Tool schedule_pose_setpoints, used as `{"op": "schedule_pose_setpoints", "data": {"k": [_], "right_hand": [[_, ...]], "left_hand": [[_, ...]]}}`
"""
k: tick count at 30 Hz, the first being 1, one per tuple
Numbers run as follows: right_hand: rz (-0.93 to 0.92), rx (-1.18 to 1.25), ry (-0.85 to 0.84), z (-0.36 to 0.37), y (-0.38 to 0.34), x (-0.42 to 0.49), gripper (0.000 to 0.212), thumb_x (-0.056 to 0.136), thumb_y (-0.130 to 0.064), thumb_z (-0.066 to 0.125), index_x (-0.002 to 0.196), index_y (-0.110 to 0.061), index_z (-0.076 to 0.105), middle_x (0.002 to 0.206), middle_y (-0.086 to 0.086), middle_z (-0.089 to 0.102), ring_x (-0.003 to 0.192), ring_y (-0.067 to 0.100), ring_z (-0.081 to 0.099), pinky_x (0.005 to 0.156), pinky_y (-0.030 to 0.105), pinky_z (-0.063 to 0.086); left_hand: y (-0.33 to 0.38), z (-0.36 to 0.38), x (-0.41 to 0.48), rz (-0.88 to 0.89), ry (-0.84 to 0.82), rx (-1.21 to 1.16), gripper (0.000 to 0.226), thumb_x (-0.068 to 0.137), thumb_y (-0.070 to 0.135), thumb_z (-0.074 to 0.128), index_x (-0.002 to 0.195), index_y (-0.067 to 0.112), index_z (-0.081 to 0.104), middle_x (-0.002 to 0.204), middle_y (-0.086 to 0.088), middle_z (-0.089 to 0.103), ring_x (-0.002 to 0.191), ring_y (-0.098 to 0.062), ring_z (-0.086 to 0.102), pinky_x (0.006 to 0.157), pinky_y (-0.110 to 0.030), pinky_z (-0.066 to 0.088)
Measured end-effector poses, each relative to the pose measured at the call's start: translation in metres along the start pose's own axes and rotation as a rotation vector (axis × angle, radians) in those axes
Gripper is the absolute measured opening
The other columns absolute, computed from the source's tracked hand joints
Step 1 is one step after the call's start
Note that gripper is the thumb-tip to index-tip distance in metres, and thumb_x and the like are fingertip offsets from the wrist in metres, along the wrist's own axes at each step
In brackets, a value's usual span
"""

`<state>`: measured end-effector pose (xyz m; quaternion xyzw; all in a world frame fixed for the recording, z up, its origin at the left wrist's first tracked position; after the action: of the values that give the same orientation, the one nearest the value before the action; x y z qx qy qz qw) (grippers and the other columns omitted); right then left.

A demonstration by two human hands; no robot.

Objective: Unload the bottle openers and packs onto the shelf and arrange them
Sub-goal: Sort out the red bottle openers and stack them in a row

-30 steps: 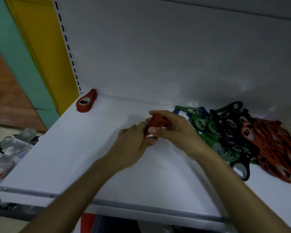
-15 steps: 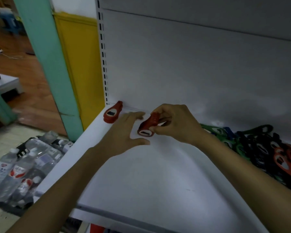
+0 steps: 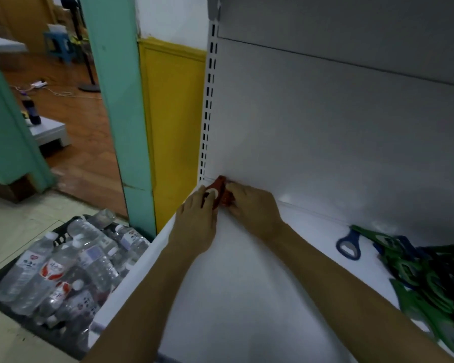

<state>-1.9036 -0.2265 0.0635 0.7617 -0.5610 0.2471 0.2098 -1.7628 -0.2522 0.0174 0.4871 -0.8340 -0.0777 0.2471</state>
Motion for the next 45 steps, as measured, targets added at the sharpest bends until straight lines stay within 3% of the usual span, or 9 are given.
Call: {"op": "schedule_pose_setpoints", "data": {"k": [3, 6, 9, 16, 19, 23, 27, 31, 45], "right_hand": [[-0.007, -0.034, -0.089, 0.012, 0.001, -0.007, 0.026, 0.073, -0.019, 0.081, 0.094, -0.008, 0.070, 0.086, 0.006, 0.072, 0.070, 0.023, 0.069, 0.049, 0.027, 0.050], [0.077, 0.011, -0.247, 0.016, 0.002, -0.005, 0.034, 0.092, -0.029, 0.059, 0.121, -0.013, 0.058, 0.114, 0.006, 0.067, 0.093, 0.026, 0.065, 0.069, 0.035, 0.051], [0.062, 0.079, -0.292, 0.010, 0.001, 0.001, 0.031, 0.093, -0.032, 0.056, 0.119, -0.016, 0.059, 0.110, 0.005, 0.068, 0.089, 0.027, 0.065, 0.072, 0.036, 0.050], [0.122, 0.398, -0.430, 0.005, 0.003, -0.003, 0.042, 0.093, -0.010, 0.054, 0.134, -0.015, 0.051, 0.125, 0.009, 0.062, 0.110, 0.025, 0.060, 0.093, 0.040, 0.049], [0.205, 0.499, -0.339, 0.005, 0.004, -0.012, 0.049, 0.087, 0.004, 0.049, 0.133, -0.011, 0.052, 0.134, 0.009, 0.055, 0.121, 0.021, 0.052, 0.104, 0.025, 0.038], [0.427, 0.476, -0.104, 0.012, 0.006, -0.035, 0.045, 0.081, -0.001, 0.057, 0.125, -0.012, 0.053, 0.126, 0.003, 0.054, 0.117, 0.017, 0.050, 0.090, 0.015, 0.035], [0.618, 0.518, -0.193, 0.022, 0.012, -0.038, 0.033, 0.080, -0.020, 0.066, 0.111, -0.012, 0.057, 0.111, 0.000, 0.055, 0.102, 0.012, 0.051, 0.084, 0.020, 0.038], [0.519, 0.288, -0.263, 0.029, 0.013, -0.032, 0.025, 0.087, -0.013, 0.054, 0.110, -0.006, 0.061, 0.114, 0.010, 0.054, 0.105, 0.025, 0.051, 0.088, 0.033, 0.042], [0.487, 0.154, -0.315, 0.035, 0.017, -0.028, 0.039, 0.095, -0.018, 0.040, 0.132, -0.013, 0.051, 0.130, 0.010, 0.050, 0.116, 0.025, 0.048, 0.097, 0.032, 0.037]], "left_hand": [[0.000, 0.000, 0.002, -0.001, -0.013, 0.001, 0.048, 0.099, 0.021, 0.038, 0.145, 0.010, 0.031, 0.153, -0.014, 0.025, 0.133, -0.032, 0.036, 0.106, -0.041, 0.031], [-0.001, 0.001, 0.005, -0.001, -0.019, -0.024, 0.047, 0.099, 0.018, 0.038, 0.144, 0.008, 0.032, 0.153, -0.014, 0.025, 0.134, -0.032, 0.034, 0.107, -0.040, 0.030], [-0.002, 0.000, 0.005, 0.006, -0.021, -0.053, 0.047, 0.097, 0.012, 0.039, 0.143, 0.006, 0.033, 0.152, -0.015, 0.027, 0.135, -0.033, 0.034, 0.108, -0.042, 0.031], [-0.002, -0.002, 0.004, -0.021, -0.019, -0.109, 0.049, 0.093, 0.010, 0.043, 0.141, 0.003, 0.036, 0.151, -0.020, 0.028, 0.130, -0.038, 0.039, 0.105, -0.043, 0.035], [-0.002, -0.002, 0.004, -0.019, 0.001, -0.128, 0.049, 0.092, 0.008, 0.045, 0.139, 0.002, 0.039, 0.149, -0.021, 0.031, 0.127, -0.039, 0.042, 0.103, -0.044, 0.036], [0.000, 0.000, 0.004, -0.029, 0.055, -0.152, 0.048, 0.093, 0.017, 0.048, 0.139, 0.004, 0.039, 0.149, -0.022, 0.030, 0.128, -0.040, 0.040, 0.103, -0.047, 0.037], [0.000, 0.006, 0.001, -0.026, 0.003, -0.070, 0.084, 0.084, 0.052, 0.057, 0.150, 0.017, 0.019, 0.157, -0.018, 0.009, 0.139, -0.036, 0.025, 0.107, -0.050, 0.031], [-0.004, 0.009, 0.009, -0.041, -0.047, -0.015, 0.112, 0.068, 0.074, 0.058, 0.151, 0.020, 0.005, 0.158, -0.017, 0.002, 0.144, -0.036, 0.012, 0.110, -0.052, 0.024], [-0.005, 0.026, 0.032, 0.055, 0.032, 0.242, 0.074, 0.088, 0.065, 0.037, 0.147, 0.021, 0.028, 0.146, -0.015, 0.036, 0.124, -0.032, 0.043, 0.092, -0.041, 0.034]]}}
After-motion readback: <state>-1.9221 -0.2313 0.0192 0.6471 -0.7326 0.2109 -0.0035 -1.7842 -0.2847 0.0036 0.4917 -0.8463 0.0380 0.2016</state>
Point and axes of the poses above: each hand's wrist, its own x-axis towards the middle knuckle, its own z-axis out of the palm, y = z × x, the point moved 1 cm from there along x, towards the middle knuckle
